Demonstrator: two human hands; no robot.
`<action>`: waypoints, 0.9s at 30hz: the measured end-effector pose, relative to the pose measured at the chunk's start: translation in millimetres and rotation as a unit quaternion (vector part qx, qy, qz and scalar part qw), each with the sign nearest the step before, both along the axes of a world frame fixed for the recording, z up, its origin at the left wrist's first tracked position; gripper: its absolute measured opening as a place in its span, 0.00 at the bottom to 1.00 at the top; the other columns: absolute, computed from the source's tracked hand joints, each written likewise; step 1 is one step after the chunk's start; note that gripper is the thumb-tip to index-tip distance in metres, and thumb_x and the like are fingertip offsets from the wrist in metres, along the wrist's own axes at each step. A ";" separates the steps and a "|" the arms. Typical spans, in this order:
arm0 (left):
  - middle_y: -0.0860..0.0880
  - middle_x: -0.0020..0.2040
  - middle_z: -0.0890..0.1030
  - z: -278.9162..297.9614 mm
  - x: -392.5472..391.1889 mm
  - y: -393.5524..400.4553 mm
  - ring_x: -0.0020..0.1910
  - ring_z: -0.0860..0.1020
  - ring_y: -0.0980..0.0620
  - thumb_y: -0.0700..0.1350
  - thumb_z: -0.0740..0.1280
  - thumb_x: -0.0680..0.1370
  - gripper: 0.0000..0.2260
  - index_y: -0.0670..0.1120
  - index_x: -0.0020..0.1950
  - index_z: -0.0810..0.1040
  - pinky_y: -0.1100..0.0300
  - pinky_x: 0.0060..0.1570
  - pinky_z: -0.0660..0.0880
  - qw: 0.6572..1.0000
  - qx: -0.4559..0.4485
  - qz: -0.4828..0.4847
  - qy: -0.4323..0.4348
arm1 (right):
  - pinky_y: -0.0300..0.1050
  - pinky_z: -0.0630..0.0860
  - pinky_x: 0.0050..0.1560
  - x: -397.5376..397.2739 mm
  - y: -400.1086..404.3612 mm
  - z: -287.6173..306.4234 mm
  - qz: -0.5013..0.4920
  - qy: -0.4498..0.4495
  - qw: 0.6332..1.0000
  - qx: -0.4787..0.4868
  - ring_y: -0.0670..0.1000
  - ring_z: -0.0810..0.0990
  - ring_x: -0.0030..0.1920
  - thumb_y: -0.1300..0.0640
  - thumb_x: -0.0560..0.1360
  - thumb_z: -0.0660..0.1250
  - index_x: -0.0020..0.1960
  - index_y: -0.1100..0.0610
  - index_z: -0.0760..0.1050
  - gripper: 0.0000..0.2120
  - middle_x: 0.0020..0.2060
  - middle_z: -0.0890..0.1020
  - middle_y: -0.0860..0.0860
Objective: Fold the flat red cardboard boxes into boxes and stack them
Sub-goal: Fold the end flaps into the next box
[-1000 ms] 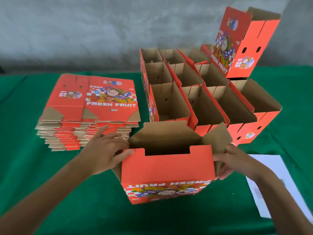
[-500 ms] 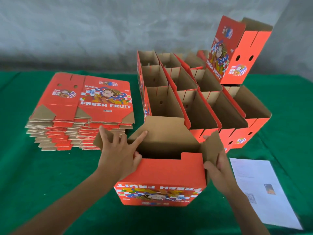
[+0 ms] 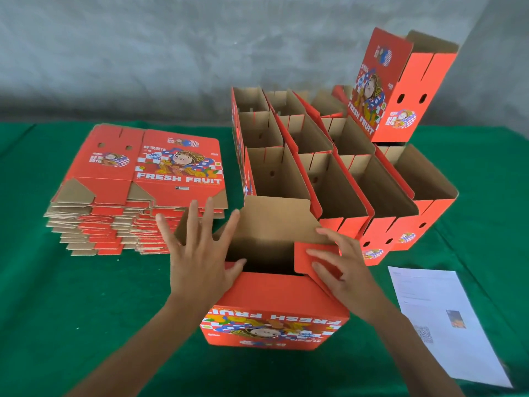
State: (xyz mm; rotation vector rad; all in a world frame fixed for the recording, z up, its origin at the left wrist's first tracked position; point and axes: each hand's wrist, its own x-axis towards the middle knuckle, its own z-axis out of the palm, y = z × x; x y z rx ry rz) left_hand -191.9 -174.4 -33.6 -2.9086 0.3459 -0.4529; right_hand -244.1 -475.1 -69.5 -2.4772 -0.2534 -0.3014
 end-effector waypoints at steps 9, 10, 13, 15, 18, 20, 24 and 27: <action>0.55 0.76 0.68 -31.3 -25.8 15.7 0.68 0.76 0.59 0.40 0.66 0.81 0.32 0.59 0.81 0.58 0.68 0.58 0.78 0.848 -0.494 -0.189 -0.015 | 0.58 0.65 0.77 3.2 0.2 5.5 0.001 0.069 0.995 0.067 0.36 0.57 0.77 0.47 0.79 0.69 0.79 0.33 0.55 0.34 0.76 0.56 0.27; 0.55 0.72 0.75 -35.1 -26.3 16.8 0.66 0.78 0.58 0.39 0.67 0.82 0.27 0.58 0.78 0.67 0.61 0.60 0.80 0.847 -0.481 -0.225 0.013 | 0.57 0.67 0.76 4.0 1.0 5.9 -0.010 0.076 0.993 0.092 0.35 0.60 0.76 0.47 0.79 0.70 0.79 0.31 0.51 0.38 0.74 0.57 0.24; 0.56 0.57 0.85 -41.1 -27.7 17.5 0.62 0.80 0.56 0.47 0.68 0.82 0.10 0.48 0.61 0.85 0.53 0.62 0.79 0.876 -0.362 -0.319 0.019 | 0.53 0.71 0.72 5.3 3.3 6.6 -0.034 0.091 0.986 0.135 0.40 0.65 0.75 0.48 0.78 0.71 0.79 0.29 0.43 0.44 0.71 0.59 0.21; 0.60 0.57 0.83 -34.0 -25.9 17.0 0.60 0.78 0.64 0.53 0.62 0.84 0.12 0.52 0.63 0.81 0.60 0.59 0.77 0.882 -0.376 -0.277 0.064 | 0.50 0.70 0.71 4.6 3.0 6.5 -0.014 0.064 0.994 0.087 0.34 0.61 0.75 0.45 0.80 0.67 0.79 0.29 0.46 0.39 0.71 0.58 0.22; 0.63 0.55 0.78 -28.3 -17.3 18.1 0.58 0.76 0.66 0.55 0.56 0.86 0.09 0.56 0.64 0.69 0.64 0.58 0.73 0.897 -0.369 -0.227 0.088 | 0.50 0.75 0.68 4.6 3.6 4.6 0.018 0.025 0.997 0.066 0.37 0.63 0.74 0.51 0.82 0.67 0.77 0.32 0.58 0.30 0.72 0.63 0.28; 0.62 0.53 0.77 -28.2 -11.7 14.8 0.58 0.76 0.62 0.51 0.54 0.87 0.07 0.54 0.61 0.70 0.60 0.60 0.73 0.893 -0.377 -0.225 0.097 | 0.55 0.73 0.69 4.5 2.4 0.4 0.032 -0.004 0.997 0.076 0.44 0.68 0.73 0.59 0.82 0.66 0.72 0.38 0.69 0.23 0.70 0.70 0.35; 0.59 0.51 0.74 -25.4 -2.4 9.5 0.52 0.77 0.54 0.62 0.52 0.84 0.13 0.56 0.57 0.68 0.54 0.50 0.75 0.813 -0.552 -0.128 0.134 | 0.57 0.66 0.74 1.1 -1.0 -7.7 0.067 -0.036 0.993 0.085 0.53 0.68 0.75 0.63 0.81 0.60 0.63 0.48 0.79 0.17 0.70 0.74 0.42; 0.60 0.71 0.64 -27.4 3.4 6.9 0.73 0.64 0.56 0.72 0.60 0.78 0.25 0.62 0.70 0.64 0.50 0.69 0.69 0.880 -0.437 -0.120 0.143 | 0.53 0.63 0.74 -0.9 4.6 -8.1 0.044 0.012 0.993 0.113 0.49 0.65 0.77 0.48 0.81 0.64 0.59 0.44 0.79 0.08 0.72 0.72 0.39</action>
